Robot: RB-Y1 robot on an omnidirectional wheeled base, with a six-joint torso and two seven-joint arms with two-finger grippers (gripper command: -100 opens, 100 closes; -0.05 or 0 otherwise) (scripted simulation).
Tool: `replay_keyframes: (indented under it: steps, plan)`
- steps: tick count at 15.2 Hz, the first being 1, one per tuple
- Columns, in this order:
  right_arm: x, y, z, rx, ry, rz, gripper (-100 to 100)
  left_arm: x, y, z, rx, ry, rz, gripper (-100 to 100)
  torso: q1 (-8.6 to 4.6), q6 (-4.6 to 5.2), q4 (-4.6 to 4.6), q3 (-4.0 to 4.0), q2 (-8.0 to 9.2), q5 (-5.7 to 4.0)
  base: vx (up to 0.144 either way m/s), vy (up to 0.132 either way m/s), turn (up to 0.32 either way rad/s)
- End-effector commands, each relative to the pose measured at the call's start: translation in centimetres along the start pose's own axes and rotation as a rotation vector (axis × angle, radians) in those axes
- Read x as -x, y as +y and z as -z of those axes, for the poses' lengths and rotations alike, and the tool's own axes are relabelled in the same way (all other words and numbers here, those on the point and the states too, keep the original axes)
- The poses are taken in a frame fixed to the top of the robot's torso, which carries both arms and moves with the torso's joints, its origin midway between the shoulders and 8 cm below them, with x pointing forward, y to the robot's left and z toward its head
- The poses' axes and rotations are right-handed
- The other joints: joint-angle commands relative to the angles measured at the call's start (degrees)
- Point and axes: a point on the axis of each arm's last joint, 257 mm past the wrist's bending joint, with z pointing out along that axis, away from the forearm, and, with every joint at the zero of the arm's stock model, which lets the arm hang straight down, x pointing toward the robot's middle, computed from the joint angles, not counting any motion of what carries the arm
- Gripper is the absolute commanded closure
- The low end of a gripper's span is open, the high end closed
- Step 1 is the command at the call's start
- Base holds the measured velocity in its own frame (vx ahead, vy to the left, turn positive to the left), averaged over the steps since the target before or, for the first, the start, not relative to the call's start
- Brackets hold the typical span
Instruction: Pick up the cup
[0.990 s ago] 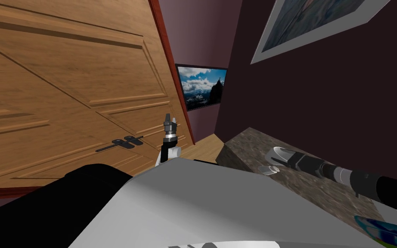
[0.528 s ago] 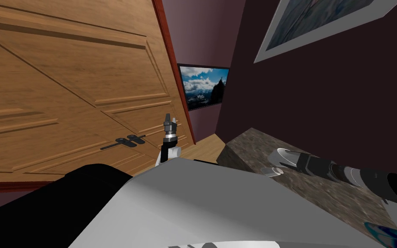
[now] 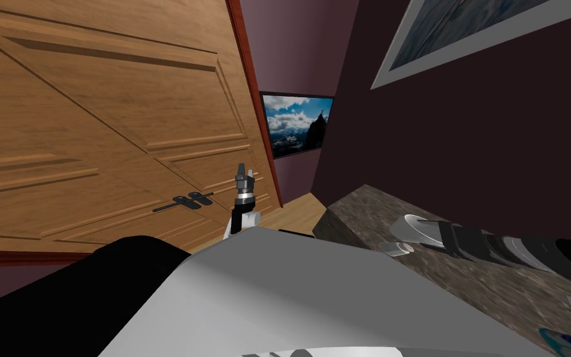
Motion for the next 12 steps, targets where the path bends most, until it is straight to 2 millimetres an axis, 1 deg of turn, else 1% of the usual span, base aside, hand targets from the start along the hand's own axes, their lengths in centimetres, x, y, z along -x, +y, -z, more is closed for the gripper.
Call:
replay_keyframes:
  steps: [1, 2, 3, 4, 5, 6, 7, 8, 12]
  plan:
    - [-1.4, 0.1, 0.3, 0.041, 0.057, 0.054, -100, 0.0, 0.0, 0.0, 0.0, 0.0, 0.0, 0, 0.0, 0.0, 0.0, 0.0, 0.0, 0.0, -0.02, 0.028, 0.041]
    - [-1.2, -0.1, 0.2, 0.045, 0.059, 0.065, -100, 0.0, 0.0, 0.0, 0.0, 0.0, 0.0, 0, 0.0, 0.0, 0.0, 0.0, 0.01, 0.0, -0.02, 0.025, 0.031]
    - [-2.1, 0.1, 0.4, 0.071, 0.094, 0.093, -100, 0.0, 0.0, 0.0, 0.0, 0.0, 0.0, 0, -0.01, 0.0, 0.0, 0.0, 0.01, 0.0, -0.022, 0.024, 0.037]
    - [-1.9, -0.1, 0.4, 0.075, 0.096, 0.104, -100, 0.0, 0.0, 0.0, 0.0, 0.0, 0.0, 0, -0.01, 0.0, 0.0, 0.01, 0.01, 0.0, -0.019, 0.023, 0.028]
    - [-2.7, 0.0, 0.6, 0.1, 0.129, 0.133, -100, 0.0, 0.0, 0.0, 0.0, 0.0, 0.0, 0, -0.02, 0.0, 0.0, 0.01, 0.01, -0.01, -0.024, 0.026, 0.03]
    - [-2.6, -0.1, 0.5, 0.102, 0.13, 0.138, -100, 0.0, 0.0, 0.0, 0.0, 0.0, 0.0, 0, -0.01, 0.0, 0.0, 0.01, 0.01, -0.01, -0.023, 0.025, 0.024]
    - [-3.2, -0.1, 0.7, 0.128, 0.159, 0.169, -100, 0.0, 0.0, 0.0, 0.0, 0.0, 0.0, 0, -0.01, 0.0, 0.01, 0.01, 0.02, -0.01, -0.023, 0.026, 0.023]
    - [-3.2, -0.1, 0.7, 0.128, 0.159, 0.169, -100, 0.0, 0.0, 0.0, 0.0, 0.0, 0.0, 0, -0.01, 0.0, 0.0, 0.01, 0.02, -0.01, -0.021, 0.022, 0.025]
    - [-4.8, 0.0, 1.1, 0.2, 0.236, 0.25, -100, 0.0, 0.0, 0.0, 0.0, 0.0, 0.0, 0, -0.01, 0.0, 0.01, 0.02, 0.03, -0.01, -0.023, 0.026, 0.029]
